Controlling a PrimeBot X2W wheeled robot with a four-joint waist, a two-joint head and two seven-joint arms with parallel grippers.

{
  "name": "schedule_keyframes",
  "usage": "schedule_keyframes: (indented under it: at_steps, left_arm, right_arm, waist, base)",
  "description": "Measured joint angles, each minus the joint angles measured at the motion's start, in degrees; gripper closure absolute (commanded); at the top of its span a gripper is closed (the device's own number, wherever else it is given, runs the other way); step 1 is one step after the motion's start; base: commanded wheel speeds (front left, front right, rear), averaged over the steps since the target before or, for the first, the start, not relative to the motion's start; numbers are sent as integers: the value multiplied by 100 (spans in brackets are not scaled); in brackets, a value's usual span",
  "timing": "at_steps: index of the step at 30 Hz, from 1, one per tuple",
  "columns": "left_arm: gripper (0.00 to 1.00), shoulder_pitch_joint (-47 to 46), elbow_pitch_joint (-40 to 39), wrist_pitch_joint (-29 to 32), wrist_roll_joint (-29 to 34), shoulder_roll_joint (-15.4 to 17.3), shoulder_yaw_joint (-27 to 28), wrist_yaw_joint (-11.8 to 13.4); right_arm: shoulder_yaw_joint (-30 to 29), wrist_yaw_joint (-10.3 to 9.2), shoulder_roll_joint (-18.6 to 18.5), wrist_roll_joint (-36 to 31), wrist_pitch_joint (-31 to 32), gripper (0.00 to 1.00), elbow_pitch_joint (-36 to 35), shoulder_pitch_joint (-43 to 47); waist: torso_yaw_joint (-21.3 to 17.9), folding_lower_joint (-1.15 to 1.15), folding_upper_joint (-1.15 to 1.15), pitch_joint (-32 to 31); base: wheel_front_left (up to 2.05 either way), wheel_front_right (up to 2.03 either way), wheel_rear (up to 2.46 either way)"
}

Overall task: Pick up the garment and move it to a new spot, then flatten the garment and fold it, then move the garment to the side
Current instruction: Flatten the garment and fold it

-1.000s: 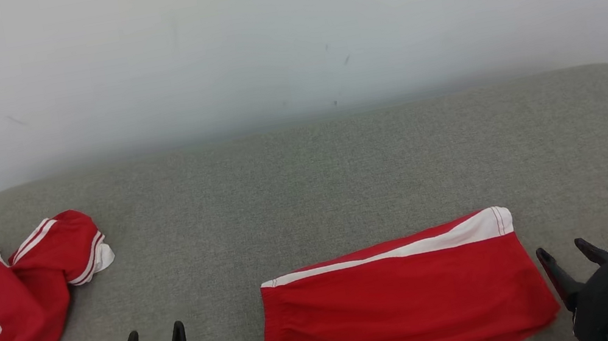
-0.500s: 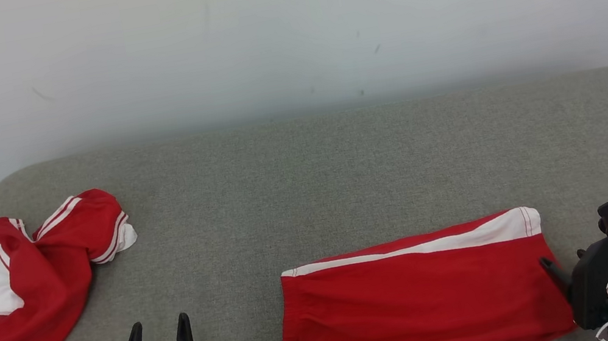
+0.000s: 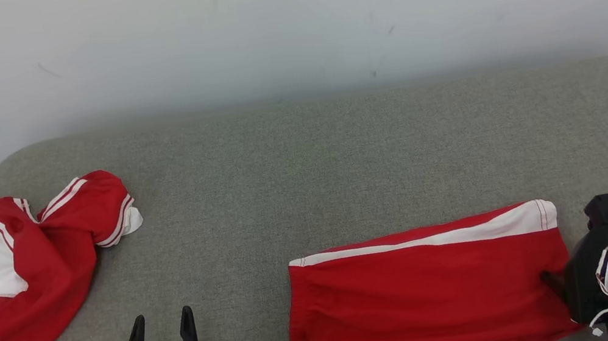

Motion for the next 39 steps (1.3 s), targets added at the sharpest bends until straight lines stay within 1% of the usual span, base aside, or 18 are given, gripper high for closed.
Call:
schedule_keyframes:
  at_steps: [4, 5, 6, 7, 11, 13, 15, 18, 21, 22, 26, 28, 32, 34, 39]
  left_arm:
    - [0, -8, -9, 41, 43, -19, 32, 0]
    - [0, -11, -8, 43, 43, -29, 35, 0]
    - [0, -10, -7, 53, 43, -34, 38, 0]
    - [0, -11, -5, 81, 44, -37, 45, 0]
    - [0, -12, 7, 110, 45, -69, 81, 0]
    - [0, -11, 54, 130, 44, -85, 109, 0]
    - [0, -8, 75, 135, 44, -88, 120, 0]
    - [0, 6, 88, 136, 44, -93, 138, 0]
    - [0, 109, 81, 137, 43, -91, 165, 0]
    - [0, 133, 86, 144, 43, -90, 165, 0]
    - [0, 138, 59, 187, 42, -90, 186, 0]
    - [0, 140, 48, 188, 40, -91, 196, 0]
    - [0, 190, 30, 221, 38, -98, 192, 0]
    - [0, 193, 33, 236, 37, -108, 188, 0]
    - [0, 195, 42, 238, 32, -118, 176, 0]
  right_arm:
    - [64, 70, 24, -2, 138, 0, 126, -152]
    - [68, 114, 35, -2, 154, 42, 163, -170]
    - [82, 157, 40, -2, 187, 98, 187, -203]
    - [87, 181, 45, -2, 205, 100, 210, -240]
    - [57, 296, 160, 41, 223, 100, 302, -272]
    - [-2, 346, 155, 70, 208, 100, 447, -363]
    - [-67, 347, 81, 80, 169, 100, 549, -371]
    - [-141, 355, -143, 80, 79, 100, 653, -374]
    - [-191, 404, -333, 79, 14, 100, 737, -418]
    - [-197, 414, -367, 79, -15, 100, 745, -452]
    - [-216, 556, -390, 80, -82, 100, 682, -513]
    - [-226, 646, -369, 104, -120, 100, 552, -511]
    - [-316, 857, -158, 491, -122, 100, 51, -471]
    - [-279, 889, -51, 606, -93, 100, -243, -443]
    - [-114, 905, 63, 755, 43, 100, -1034, -315]
  waist:
    - [29, 0, 0, 59]
    - [37, 0, 0, 69]
    - [44, 0, 0, 76]
    - [48, 0, 0, 80]
    - [54, 0, 0, 75]
    - [43, 0, 0, 29]
    - [27, 0, 0, -13]
    - [-12, 0, 0, -73]
    - [-80, 0, 0, -111]
    - [-105, 0, 0, -123]
    - [-214, 0, 0, -156]
    - [-269, 0, 0, -166]
    - [-361, 0, 0, -184]
    - [-387, 0, 0, -199]
    - [-431, 0, 0, -240]
  base:
    - [0, 0, 0]
    - [0, 0, 0]
    - [0, 0, 0]
    - [0, 0, 0]
    - [0, 0, 0]
    - [0, 0, 0]
    - [0, 0, 0]
    - [0, 0, 0]
    - [0, 0, 0]
    - [0, 0, 0]
    - [0, 0, 0]
    - [0, 0, 0]
    - [0, 0, 0]
    - [0, 0, 0]
    - [0, 0, 0]
